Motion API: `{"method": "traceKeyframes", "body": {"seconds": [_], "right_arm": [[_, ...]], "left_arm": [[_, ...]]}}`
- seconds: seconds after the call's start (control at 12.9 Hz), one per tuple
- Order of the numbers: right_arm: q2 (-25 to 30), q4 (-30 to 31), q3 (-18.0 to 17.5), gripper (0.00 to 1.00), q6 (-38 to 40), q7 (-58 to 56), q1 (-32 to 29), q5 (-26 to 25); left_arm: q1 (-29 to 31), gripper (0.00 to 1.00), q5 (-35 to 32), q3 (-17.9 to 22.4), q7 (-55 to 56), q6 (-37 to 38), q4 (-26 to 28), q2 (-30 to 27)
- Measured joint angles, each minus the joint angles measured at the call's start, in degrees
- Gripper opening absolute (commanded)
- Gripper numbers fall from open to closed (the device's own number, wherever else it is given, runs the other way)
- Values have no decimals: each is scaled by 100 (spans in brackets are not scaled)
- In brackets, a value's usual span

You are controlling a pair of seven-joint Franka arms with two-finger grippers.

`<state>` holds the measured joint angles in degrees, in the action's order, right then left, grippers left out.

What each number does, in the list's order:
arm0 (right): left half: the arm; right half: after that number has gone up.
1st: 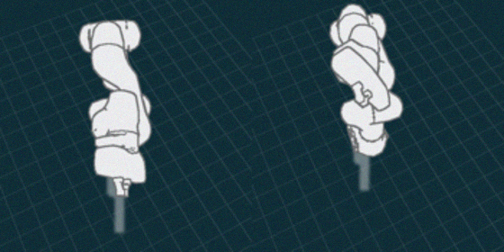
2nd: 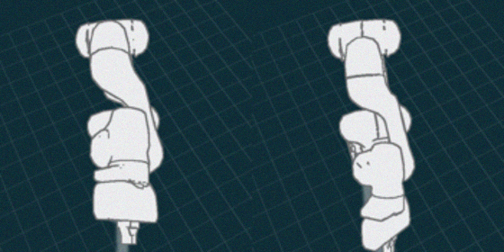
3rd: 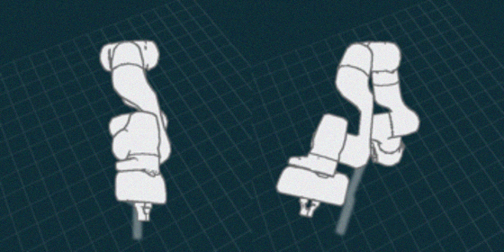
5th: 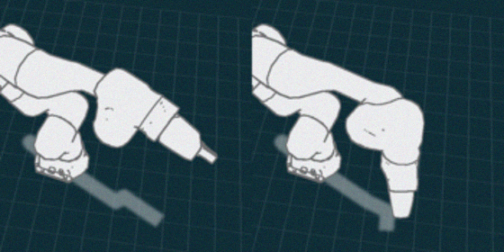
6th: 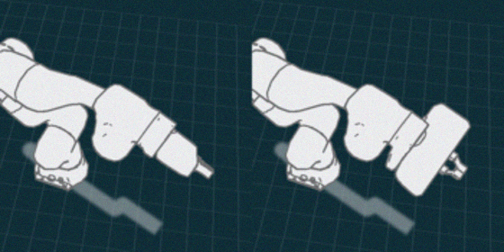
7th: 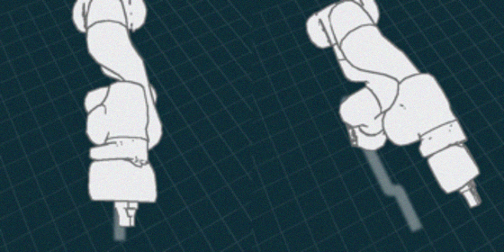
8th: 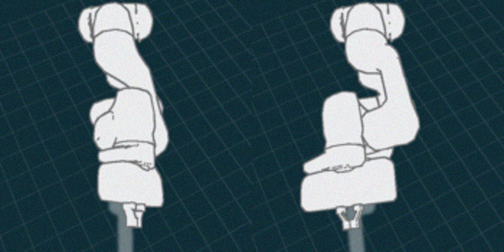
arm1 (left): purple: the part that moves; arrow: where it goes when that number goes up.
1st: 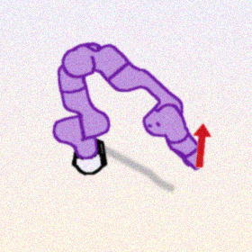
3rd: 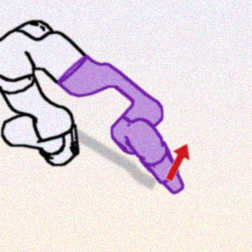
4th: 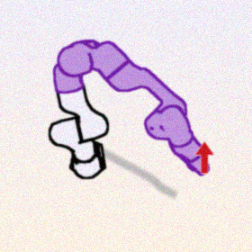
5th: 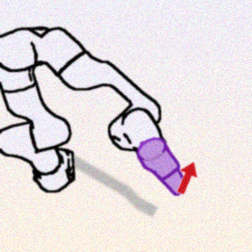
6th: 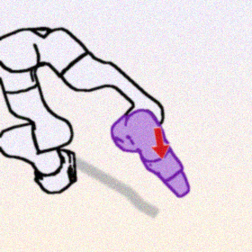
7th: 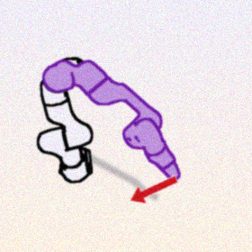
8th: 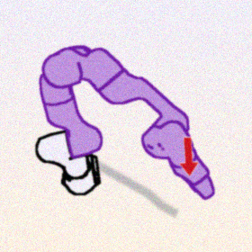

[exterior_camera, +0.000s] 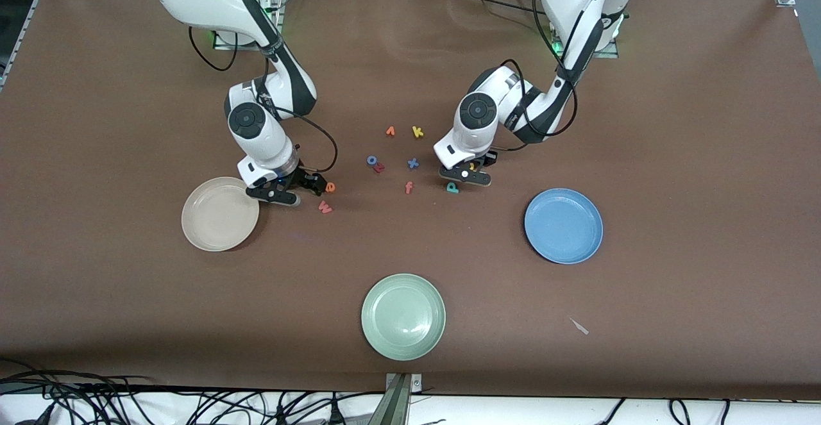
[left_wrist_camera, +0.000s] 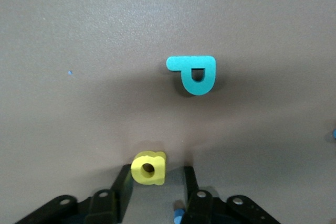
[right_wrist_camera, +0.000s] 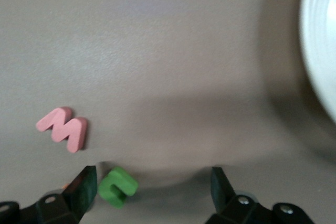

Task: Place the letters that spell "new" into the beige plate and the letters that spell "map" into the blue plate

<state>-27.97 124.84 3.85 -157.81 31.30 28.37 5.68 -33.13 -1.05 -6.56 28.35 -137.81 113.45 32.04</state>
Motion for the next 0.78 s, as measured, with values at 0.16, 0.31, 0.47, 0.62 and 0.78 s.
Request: {"method": "traceKeyframes", "body": {"seconds": [0.16,0.31,0.47,0.62,0.78], "right_arm": [[1,73,12,92,-152,-15,0,0],[2,81,11,92,-191,-15,2,1],[-1,86,10,93,-222,12,4,58],[-5,101,8,93,-275,23,5,87],[-7,103,7,93,-287,30,6,90]], "left_arm": [[2,0,0,18,-2,-1,-46,-10],[8,0,-52,73,-2,61,-179,-108],[88,0,-712,187,-52,552,-446,-299],[417,0,-1392,215,-373,946,-637,-435],[1009,0,-1543,229,-1349,981,-681,-449]]}}
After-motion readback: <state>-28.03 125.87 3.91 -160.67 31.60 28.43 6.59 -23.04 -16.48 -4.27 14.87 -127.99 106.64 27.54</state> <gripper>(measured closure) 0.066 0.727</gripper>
